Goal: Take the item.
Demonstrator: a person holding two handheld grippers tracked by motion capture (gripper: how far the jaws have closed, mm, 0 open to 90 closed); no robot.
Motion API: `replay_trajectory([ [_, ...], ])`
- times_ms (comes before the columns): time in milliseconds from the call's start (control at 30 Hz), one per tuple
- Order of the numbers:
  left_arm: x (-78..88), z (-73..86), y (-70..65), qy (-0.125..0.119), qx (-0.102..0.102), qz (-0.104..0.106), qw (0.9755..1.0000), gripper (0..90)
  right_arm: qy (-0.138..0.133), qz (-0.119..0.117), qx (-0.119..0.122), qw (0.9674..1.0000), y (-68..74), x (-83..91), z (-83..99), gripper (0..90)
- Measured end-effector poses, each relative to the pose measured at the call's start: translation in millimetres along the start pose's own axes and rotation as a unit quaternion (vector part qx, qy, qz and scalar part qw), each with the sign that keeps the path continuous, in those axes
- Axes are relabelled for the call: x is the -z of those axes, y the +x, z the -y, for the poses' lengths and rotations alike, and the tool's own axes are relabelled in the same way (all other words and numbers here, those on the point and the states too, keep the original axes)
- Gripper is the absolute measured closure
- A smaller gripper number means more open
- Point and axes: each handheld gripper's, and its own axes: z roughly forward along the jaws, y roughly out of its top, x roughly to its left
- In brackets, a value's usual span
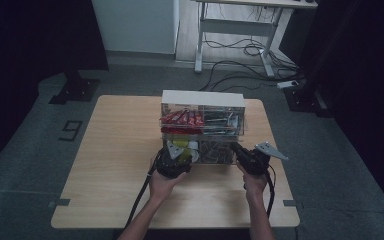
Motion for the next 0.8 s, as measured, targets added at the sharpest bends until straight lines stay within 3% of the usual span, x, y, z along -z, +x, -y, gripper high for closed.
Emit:
replay_trajectory([
  [800,33.9,7.2,12.8,-0.025,0.010,0.011,0.9996,38.4,-0.001,0.004,0.003,1.0000,0.4,-0.2,0.9,86.7],
])
